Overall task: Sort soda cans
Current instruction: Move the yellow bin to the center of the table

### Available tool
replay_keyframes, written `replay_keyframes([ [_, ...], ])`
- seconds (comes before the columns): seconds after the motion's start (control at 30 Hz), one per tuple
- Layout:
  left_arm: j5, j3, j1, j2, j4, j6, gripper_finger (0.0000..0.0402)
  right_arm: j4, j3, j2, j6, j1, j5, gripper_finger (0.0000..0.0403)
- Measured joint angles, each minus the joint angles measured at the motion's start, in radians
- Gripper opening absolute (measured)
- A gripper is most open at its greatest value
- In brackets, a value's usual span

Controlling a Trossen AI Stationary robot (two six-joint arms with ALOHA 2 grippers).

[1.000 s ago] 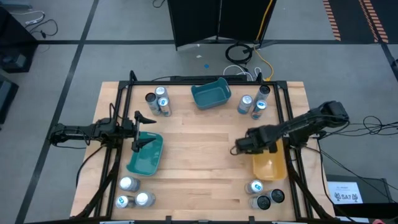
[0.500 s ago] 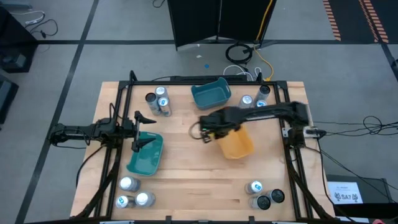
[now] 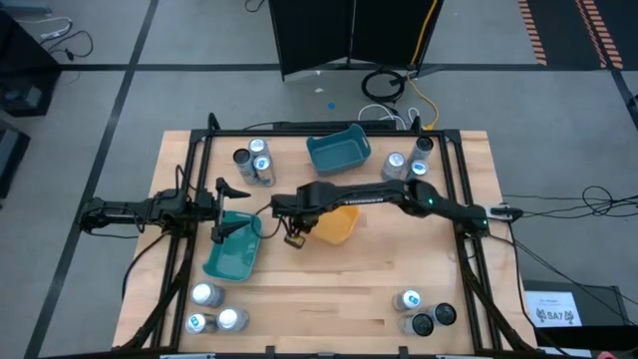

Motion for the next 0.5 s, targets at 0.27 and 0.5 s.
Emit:
replay_keyframes([
  [0.27,-0.003,0.0,0.0,0.001,0.0,0.0,0.0393,0.092,-0.001,0.01,-0.198,0.043,0.024,0.0],
  [0.5,-0.003,0.0,0.0,0.001,0.0,0.0,0.0393,0.147,-0.001,0.01,-0.342,0.063,0.023,0.0004],
])
